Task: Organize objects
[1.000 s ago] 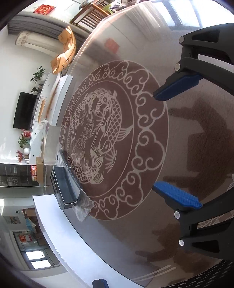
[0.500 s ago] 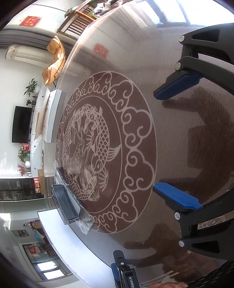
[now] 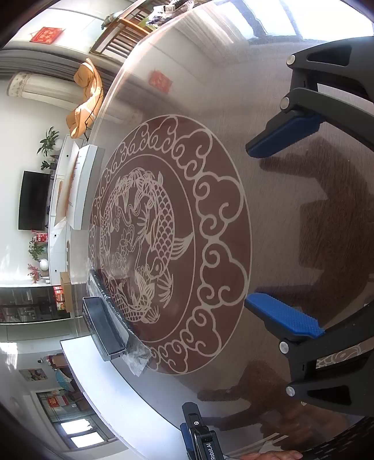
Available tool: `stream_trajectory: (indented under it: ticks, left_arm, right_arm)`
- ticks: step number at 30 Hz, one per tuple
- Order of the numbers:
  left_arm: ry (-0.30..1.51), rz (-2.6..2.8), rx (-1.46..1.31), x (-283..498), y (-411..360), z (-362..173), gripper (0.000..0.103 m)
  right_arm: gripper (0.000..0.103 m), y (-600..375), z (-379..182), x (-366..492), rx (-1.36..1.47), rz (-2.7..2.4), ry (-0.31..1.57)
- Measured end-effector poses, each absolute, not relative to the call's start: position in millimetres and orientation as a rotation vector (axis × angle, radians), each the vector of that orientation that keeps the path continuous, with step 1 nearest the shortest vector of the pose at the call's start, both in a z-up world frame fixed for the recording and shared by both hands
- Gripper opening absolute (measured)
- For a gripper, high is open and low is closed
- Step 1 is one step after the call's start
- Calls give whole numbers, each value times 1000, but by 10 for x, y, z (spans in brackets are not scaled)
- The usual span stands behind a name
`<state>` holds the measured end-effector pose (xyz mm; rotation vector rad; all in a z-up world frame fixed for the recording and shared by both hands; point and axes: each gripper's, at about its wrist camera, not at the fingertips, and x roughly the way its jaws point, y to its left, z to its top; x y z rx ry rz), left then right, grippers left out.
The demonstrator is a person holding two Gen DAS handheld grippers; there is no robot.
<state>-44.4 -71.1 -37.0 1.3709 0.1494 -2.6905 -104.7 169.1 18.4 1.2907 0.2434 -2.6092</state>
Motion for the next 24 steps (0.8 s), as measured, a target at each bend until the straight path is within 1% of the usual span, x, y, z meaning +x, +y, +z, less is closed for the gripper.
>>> stream_trajectory:
  ticks: [4, 9, 11, 12, 13, 24]
  left_arm:
    - [88, -2678, 1373, -468, -651, -385, 87]
    - [92, -2680, 1370, -432, -667, -379, 88]
    - [91, -2678, 1376, -442, -664, -394, 92]
    - [93, -2672, 1389, -453, -663, -407, 100]
    - [92, -2668, 1399, -463, -661, -416, 103]
    - [92, -2670, 1399, -460, -661, -417, 103]
  right_arm:
    - [96, 1691, 186, -1049, 1291, -2609, 241]
    - [96, 1690, 185, -1049, 1292, -2609, 240]
    - [96, 1687, 184, -1050, 1292, -2608, 240]
    - [96, 1689, 184, -1049, 1292, -2609, 241]
    - [96, 1689, 184, -1049, 1292, -2609, 241]
    - [97, 1673, 173, -1055, 1296, -2617, 242]
